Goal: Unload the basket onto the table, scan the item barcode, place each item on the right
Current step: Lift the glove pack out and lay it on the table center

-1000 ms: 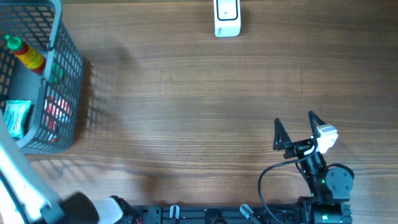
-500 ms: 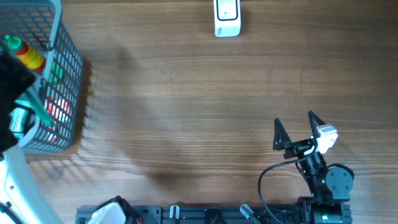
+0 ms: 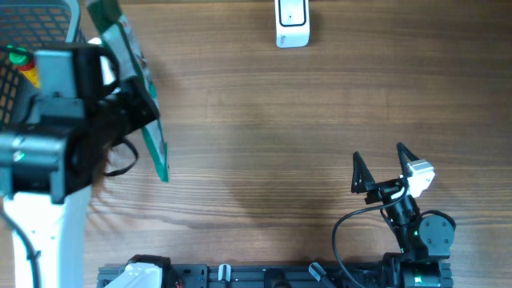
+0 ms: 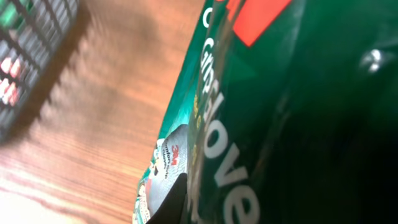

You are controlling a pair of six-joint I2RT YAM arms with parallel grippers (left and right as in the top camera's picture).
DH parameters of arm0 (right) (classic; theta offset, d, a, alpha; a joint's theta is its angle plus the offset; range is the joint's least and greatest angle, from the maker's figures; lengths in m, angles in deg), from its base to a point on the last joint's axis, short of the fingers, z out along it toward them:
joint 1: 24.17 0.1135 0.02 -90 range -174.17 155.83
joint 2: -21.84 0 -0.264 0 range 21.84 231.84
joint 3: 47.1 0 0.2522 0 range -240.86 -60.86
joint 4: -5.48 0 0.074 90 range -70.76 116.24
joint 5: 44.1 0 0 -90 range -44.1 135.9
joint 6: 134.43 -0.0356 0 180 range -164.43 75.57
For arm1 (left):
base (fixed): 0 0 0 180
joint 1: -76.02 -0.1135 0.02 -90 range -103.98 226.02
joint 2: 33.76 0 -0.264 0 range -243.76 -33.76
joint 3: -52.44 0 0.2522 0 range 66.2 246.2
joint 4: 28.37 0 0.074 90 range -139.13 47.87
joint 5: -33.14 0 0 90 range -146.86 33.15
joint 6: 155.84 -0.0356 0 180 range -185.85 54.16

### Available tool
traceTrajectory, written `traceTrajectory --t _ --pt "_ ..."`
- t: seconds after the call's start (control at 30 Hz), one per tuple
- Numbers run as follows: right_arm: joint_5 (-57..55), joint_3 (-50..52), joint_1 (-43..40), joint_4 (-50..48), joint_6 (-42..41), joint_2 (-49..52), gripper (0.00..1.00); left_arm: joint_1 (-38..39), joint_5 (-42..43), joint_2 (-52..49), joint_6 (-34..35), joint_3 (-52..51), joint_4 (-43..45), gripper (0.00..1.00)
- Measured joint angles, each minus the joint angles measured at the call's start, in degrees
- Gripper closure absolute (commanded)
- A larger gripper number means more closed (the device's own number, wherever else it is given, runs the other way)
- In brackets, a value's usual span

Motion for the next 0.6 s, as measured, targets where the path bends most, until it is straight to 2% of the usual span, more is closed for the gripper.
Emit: traceTrajectory --t 0.27,0.6 --pt "0.0 0.0 0.0 0.0 0.02 0.0 0.0 8.79 -12.59 -9.09 11.26 -11.5 3.65 0.96" --pt "0.0 0.0 0.0 0.0 0.02 0.0 0.0 14.56 -20.24 -25.97 13.27 -12.33 7.32 0.96"
